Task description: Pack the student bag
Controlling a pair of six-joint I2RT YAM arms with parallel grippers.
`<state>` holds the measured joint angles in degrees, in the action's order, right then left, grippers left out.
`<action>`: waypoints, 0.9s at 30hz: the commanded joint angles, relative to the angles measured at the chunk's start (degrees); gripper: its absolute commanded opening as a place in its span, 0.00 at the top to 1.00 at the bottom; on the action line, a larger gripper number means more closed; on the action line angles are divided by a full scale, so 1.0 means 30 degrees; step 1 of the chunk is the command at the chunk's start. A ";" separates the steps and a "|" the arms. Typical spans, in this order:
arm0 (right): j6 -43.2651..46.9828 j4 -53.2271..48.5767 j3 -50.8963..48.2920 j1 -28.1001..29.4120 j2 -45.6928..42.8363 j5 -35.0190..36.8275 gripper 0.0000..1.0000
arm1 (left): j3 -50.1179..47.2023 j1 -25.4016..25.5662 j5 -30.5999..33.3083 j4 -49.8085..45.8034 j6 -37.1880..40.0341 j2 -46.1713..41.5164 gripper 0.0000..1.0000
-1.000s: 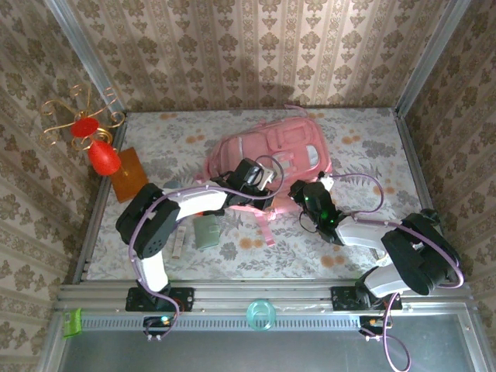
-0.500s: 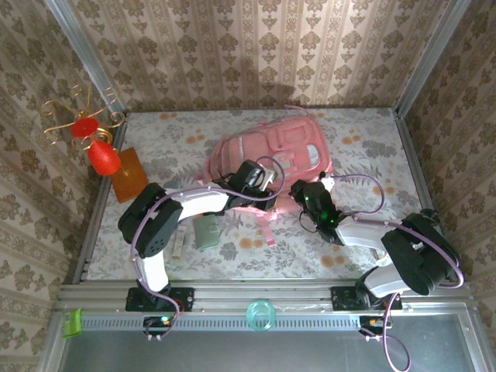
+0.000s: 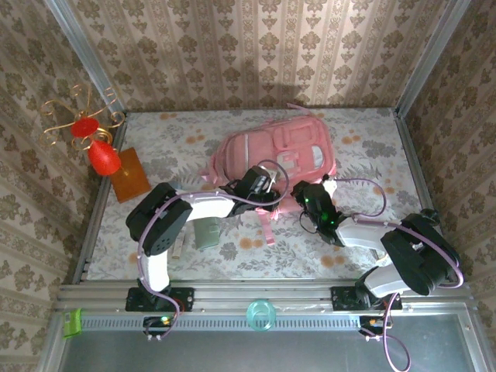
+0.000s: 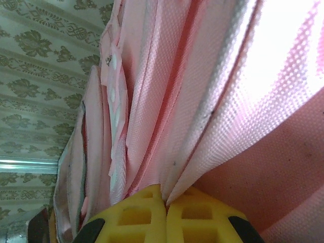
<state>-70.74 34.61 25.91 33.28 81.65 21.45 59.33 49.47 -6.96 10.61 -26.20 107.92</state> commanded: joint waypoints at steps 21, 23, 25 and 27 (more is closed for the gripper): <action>0.4762 -0.3483 -0.0868 -0.2204 -0.4103 0.4851 1.00 | -0.1893 -0.1894 0.1315 -0.3963 0.3653 -0.2805 1.00; 0.4786 -0.3188 -0.0996 -0.2584 -0.3900 0.4540 1.00 | -0.1825 -0.2002 0.1320 -0.4412 0.3945 -0.2896 1.00; 0.5092 -0.3087 -0.0933 -0.2828 -0.3738 0.4281 1.00 | -0.1756 -0.2155 0.1324 -0.4830 0.4167 -0.2966 1.00; 0.5566 -0.3190 -0.0724 -0.3134 -0.3612 0.3968 1.00 | -0.1715 -0.2349 0.1630 -0.5277 0.4492 -0.3067 1.00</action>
<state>-58.72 25.04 23.62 26.89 71.00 22.61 54.83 45.39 -8.78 4.05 -14.85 100.22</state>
